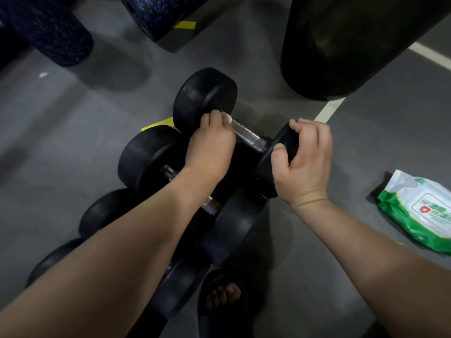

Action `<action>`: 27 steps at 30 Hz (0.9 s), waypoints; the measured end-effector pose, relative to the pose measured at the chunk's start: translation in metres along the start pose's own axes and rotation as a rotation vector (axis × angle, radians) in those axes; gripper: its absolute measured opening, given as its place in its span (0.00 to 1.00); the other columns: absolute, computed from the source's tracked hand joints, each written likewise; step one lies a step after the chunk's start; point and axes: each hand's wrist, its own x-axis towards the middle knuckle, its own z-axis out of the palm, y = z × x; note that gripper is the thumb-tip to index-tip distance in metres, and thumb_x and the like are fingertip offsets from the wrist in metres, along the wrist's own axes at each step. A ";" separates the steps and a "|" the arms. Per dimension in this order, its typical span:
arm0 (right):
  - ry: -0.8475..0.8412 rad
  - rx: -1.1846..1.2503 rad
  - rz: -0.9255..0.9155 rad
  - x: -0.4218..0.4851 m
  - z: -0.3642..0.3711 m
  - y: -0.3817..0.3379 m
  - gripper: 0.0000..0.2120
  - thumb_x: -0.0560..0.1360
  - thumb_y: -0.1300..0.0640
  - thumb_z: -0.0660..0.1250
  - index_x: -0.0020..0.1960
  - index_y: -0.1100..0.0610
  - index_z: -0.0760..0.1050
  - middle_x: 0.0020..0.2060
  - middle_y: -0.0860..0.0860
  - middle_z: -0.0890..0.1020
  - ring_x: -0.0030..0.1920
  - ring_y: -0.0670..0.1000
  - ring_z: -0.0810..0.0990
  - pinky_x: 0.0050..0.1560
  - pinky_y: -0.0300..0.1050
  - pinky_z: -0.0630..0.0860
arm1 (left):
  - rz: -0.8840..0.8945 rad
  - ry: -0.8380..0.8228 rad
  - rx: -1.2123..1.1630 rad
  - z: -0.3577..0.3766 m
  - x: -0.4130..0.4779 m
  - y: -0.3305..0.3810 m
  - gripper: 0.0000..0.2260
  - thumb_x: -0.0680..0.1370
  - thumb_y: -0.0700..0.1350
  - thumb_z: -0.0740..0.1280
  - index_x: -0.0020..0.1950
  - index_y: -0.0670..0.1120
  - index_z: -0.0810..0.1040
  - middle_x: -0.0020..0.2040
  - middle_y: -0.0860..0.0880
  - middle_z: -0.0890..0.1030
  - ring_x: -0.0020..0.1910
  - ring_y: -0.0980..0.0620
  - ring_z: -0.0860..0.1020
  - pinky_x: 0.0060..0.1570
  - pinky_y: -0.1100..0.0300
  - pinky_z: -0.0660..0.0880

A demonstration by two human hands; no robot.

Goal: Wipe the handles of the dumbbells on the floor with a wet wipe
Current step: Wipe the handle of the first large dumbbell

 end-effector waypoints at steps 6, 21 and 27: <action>0.006 -0.006 -0.008 0.000 -0.002 -0.001 0.21 0.71 0.53 0.63 0.59 0.64 0.75 0.57 0.59 0.75 0.62 0.58 0.74 0.63 0.60 0.72 | 0.092 0.015 0.018 0.000 -0.002 0.007 0.22 0.73 0.34 0.55 0.65 0.37 0.77 0.57 0.40 0.77 0.55 0.43 0.77 0.43 0.56 0.79; -0.036 0.059 0.119 0.013 -0.005 -0.001 0.20 0.70 0.50 0.61 0.57 0.60 0.76 0.56 0.55 0.75 0.59 0.56 0.75 0.64 0.58 0.72 | 0.330 0.152 -0.346 0.022 0.001 0.009 0.17 0.73 0.33 0.72 0.61 0.38 0.80 0.49 0.41 0.77 0.49 0.41 0.78 0.43 0.52 0.79; -0.076 0.098 0.233 0.027 -0.011 -0.002 0.21 0.70 0.47 0.58 0.57 0.56 0.75 0.56 0.47 0.71 0.59 0.53 0.75 0.65 0.56 0.72 | 0.058 0.175 -0.324 0.020 0.005 0.002 0.17 0.77 0.32 0.63 0.65 0.41 0.76 0.59 0.39 0.76 0.56 0.40 0.75 0.54 0.51 0.77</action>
